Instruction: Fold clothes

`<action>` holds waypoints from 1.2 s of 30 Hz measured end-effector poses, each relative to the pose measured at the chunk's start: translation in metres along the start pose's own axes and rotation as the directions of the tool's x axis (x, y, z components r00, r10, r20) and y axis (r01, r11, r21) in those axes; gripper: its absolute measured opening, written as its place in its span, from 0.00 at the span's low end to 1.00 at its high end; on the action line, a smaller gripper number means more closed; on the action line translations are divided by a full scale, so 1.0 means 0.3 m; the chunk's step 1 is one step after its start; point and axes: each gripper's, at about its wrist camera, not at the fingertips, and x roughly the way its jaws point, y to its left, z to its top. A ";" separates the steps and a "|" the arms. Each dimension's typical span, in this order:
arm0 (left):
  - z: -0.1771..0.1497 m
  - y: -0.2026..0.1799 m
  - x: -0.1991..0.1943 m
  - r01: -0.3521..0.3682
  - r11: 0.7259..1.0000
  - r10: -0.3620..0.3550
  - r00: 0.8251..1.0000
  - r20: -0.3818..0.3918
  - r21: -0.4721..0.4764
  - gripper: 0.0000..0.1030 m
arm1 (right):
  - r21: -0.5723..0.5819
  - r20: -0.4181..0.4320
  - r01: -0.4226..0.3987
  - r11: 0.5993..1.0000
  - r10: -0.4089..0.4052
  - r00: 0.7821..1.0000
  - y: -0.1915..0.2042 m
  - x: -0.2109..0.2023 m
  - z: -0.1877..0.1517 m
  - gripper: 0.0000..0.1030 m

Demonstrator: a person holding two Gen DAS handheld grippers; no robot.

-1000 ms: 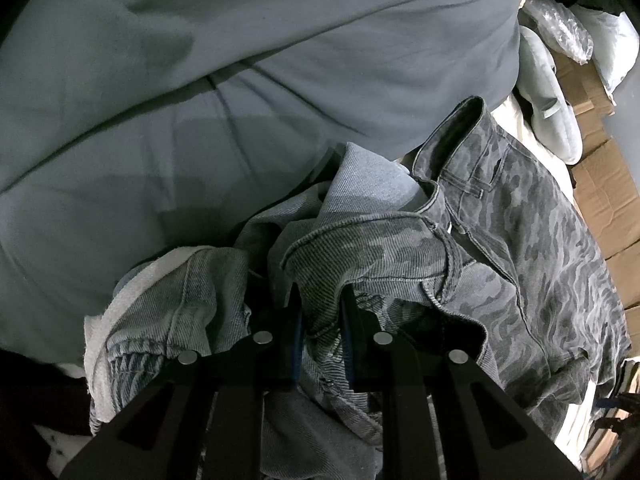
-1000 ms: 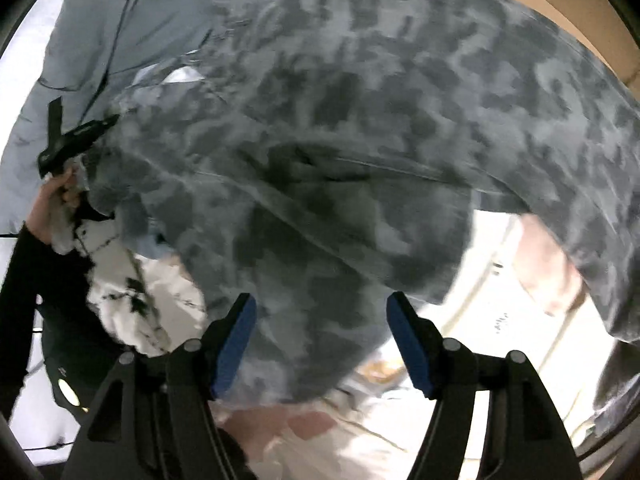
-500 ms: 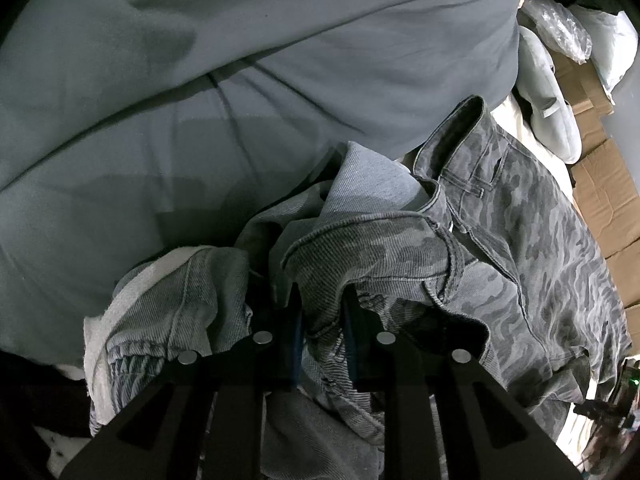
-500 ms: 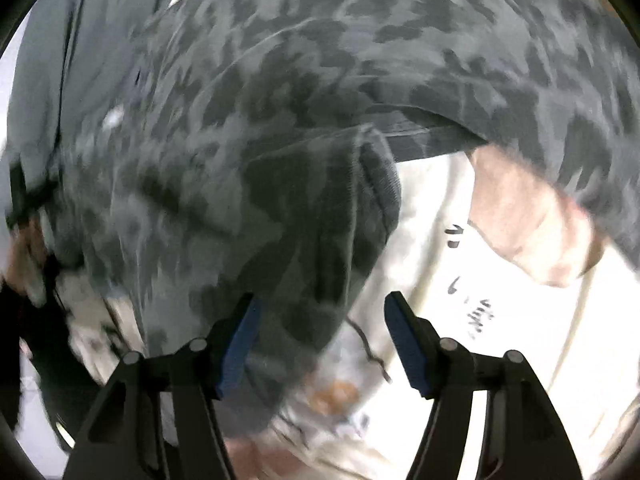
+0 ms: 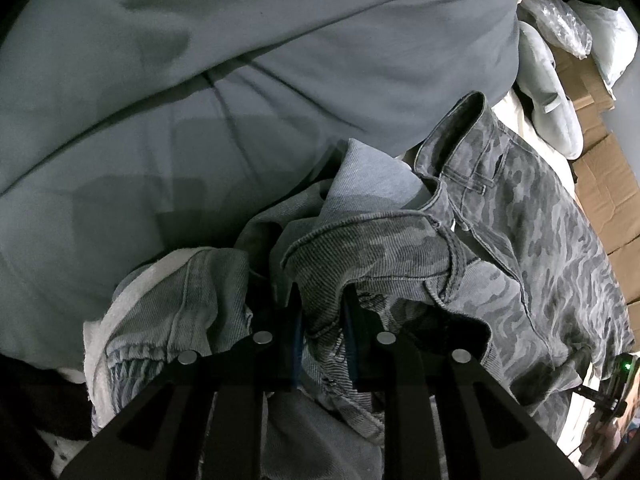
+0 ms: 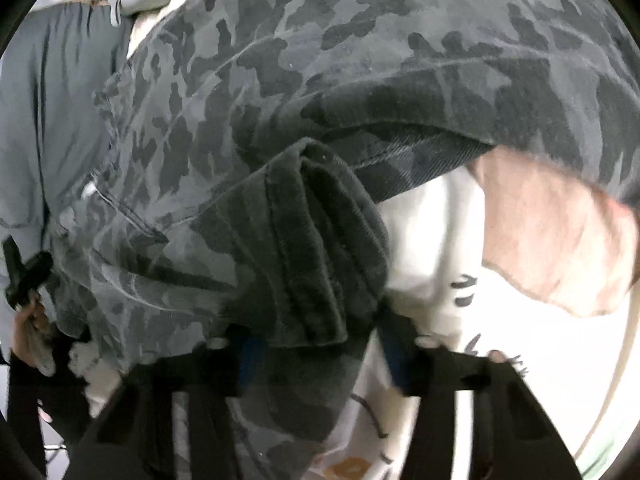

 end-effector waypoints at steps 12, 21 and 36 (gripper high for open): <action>0.001 -0.001 0.014 -0.005 1.000 0.005 1.000 0.003 0.005 0.18 | -0.189 -0.175 0.077 0.979 -0.111 0.978 0.092 -0.140 0.013 0.18; 0.004 -0.001 0.026 -0.014 1.000 0.014 1.000 -0.002 0.007 0.18 | -0.215 -0.219 0.157 0.964 -0.204 0.954 0.055 -0.313 -0.119 0.15; 0.022 -0.016 0.044 -0.047 0.999 0.047 0.998 -0.032 0.009 0.18 | 0.043 -0.090 0.178 0.983 -0.173 0.981 -0.253 -0.591 -0.344 0.14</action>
